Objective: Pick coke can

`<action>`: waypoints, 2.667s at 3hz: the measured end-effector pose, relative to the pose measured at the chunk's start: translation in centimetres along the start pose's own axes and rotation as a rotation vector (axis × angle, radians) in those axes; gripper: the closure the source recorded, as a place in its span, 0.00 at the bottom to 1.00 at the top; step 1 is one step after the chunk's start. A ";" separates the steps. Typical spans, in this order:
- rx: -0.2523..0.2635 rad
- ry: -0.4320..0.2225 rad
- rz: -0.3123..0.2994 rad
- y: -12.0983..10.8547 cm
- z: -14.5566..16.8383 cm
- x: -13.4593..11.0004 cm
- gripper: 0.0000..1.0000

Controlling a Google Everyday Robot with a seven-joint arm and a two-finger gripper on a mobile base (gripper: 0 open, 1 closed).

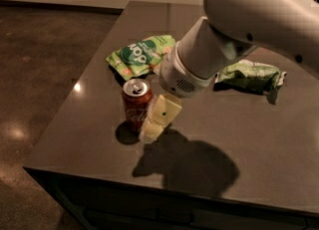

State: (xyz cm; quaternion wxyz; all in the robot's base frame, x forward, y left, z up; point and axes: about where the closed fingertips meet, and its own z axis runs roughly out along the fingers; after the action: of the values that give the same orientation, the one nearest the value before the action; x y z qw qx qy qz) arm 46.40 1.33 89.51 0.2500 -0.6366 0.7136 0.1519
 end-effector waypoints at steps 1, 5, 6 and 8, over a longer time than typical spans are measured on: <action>-0.021 -0.021 -0.016 0.1 0.7 -1.2 0.00; -0.083 -0.075 -0.021 -0.4 0.8 -3.6 0.64; -0.090 -0.084 -0.017 -0.8 0.3 -3.7 0.88; -0.050 -0.077 -0.087 -4.8 -6.6 -5.7 1.00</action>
Offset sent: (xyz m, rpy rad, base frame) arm 0.0013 0.0413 -0.0008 0.0611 0.0250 0.0764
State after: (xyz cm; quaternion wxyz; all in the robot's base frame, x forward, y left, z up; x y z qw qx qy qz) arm 50.41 1.83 98.59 0.2677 -0.6667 0.6710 0.1834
